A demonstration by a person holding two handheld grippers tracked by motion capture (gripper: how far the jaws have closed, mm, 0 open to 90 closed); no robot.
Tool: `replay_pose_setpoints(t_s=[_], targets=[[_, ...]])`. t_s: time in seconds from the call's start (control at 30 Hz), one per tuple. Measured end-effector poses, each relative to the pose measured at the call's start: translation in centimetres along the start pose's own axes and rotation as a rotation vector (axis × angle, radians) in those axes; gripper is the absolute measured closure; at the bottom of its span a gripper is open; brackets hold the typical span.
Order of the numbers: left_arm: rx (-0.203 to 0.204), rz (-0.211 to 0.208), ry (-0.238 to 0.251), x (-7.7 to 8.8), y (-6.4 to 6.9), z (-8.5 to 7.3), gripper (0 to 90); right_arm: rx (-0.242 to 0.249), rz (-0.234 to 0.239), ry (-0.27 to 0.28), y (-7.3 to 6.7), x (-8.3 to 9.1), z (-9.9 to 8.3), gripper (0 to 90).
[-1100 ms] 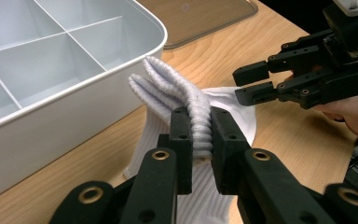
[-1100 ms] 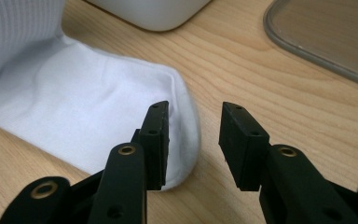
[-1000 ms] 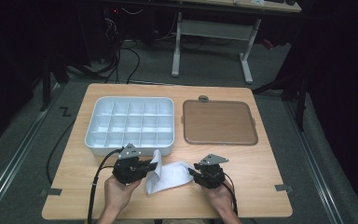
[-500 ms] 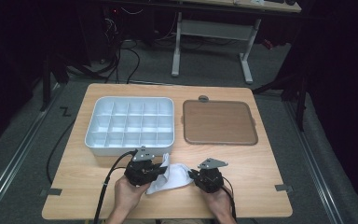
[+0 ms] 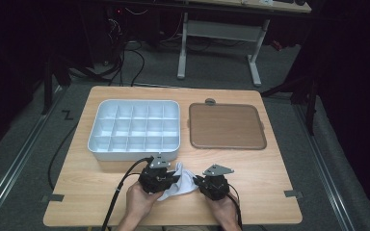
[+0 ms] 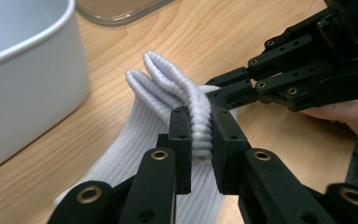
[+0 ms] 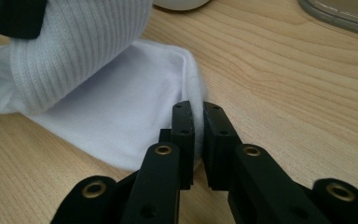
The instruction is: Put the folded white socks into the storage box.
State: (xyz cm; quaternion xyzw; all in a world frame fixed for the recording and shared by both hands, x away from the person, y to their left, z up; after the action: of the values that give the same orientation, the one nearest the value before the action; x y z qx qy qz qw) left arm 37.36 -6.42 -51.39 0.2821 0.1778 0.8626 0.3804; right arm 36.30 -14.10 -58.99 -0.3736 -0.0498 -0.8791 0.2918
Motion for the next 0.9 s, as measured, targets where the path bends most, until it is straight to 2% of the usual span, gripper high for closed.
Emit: replay_pose_setpoints(t_s=[0.33,0.6,0.9], targets=[[-0.015,0.024,-0.025,-1.6,0.0,-0.9,79.4,-0.002,0.01,0.005,0.1,-0.1,0.0,84.3],[-0.025,0.021,-0.036,-2.3,0.2,-1.4,79.0,-0.001,0.009,0.01,0.0,-0.2,0.0,84.2],[-0.016,0.01,-0.065,-3.4,0.0,-2.4,78.3,0.002,0.006,0.002,0.0,-0.2,0.0,84.1]])
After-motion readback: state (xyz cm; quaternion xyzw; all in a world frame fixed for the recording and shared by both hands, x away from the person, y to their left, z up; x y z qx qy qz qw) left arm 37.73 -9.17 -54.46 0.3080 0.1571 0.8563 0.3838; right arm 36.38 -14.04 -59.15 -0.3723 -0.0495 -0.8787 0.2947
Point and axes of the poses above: each handheld gripper's, and its own axes: x roughly backward along the jaws, z roughly out of its top, y roughly to its right, the point moved 9 cm from there along -x, roughly forward along the jaws, and after that the axes turned 3 degrees about -x, right-handed, at the moved point
